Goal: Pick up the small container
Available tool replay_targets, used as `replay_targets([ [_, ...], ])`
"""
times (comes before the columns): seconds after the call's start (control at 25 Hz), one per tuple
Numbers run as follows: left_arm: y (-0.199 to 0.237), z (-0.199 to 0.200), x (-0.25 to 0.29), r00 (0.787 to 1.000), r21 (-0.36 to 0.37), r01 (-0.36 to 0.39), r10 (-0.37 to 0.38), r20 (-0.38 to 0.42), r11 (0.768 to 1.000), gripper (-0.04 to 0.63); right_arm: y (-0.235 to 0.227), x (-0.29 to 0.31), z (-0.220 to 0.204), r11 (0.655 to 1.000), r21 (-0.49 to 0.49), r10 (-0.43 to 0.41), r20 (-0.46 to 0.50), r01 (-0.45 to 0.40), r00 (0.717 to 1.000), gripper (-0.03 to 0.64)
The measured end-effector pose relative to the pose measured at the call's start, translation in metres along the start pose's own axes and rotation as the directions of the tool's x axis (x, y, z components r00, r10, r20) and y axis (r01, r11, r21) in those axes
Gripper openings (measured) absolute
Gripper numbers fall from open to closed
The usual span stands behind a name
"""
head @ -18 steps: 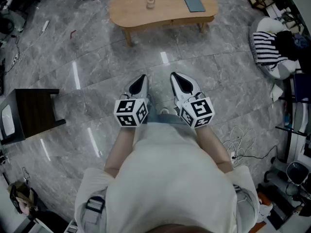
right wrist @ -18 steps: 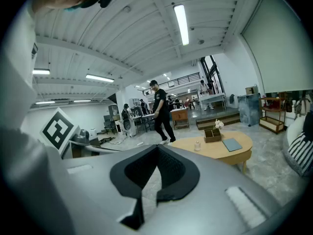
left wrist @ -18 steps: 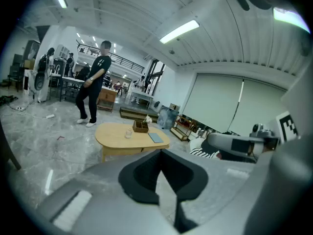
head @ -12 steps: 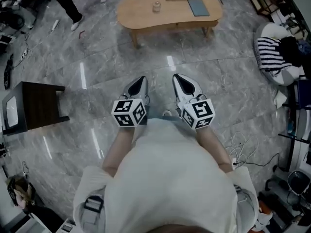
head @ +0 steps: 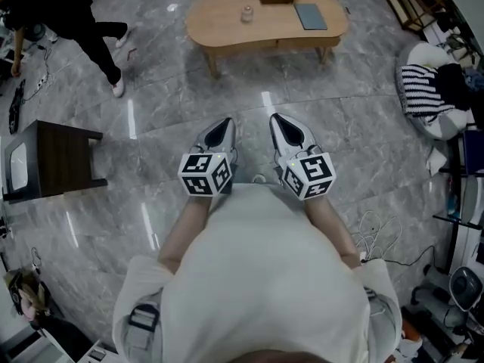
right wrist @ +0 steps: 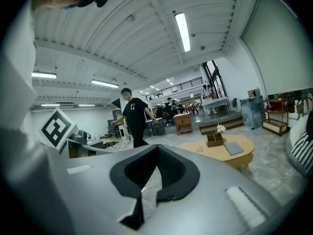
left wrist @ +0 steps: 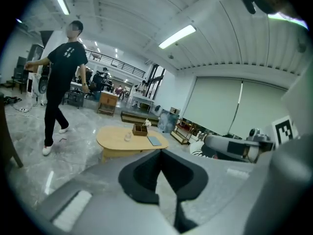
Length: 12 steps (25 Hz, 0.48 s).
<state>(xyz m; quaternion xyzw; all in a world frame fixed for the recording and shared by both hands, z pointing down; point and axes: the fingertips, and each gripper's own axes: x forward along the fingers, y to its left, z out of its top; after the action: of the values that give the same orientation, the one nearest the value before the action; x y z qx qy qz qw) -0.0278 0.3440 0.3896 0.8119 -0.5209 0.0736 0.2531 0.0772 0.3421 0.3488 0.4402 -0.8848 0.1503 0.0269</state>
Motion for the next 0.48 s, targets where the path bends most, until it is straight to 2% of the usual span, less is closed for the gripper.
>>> replay_targets([
  [0.48, 0.015, 0.003, 0.016, 1.0, -0.017, -0.012, 0.012, 0.005, 1.0, 0.002, -0.012, 0.015, -0.001, 0.999, 0.029, -0.014, 0.004, 0.014, 1.0, 0.0],
])
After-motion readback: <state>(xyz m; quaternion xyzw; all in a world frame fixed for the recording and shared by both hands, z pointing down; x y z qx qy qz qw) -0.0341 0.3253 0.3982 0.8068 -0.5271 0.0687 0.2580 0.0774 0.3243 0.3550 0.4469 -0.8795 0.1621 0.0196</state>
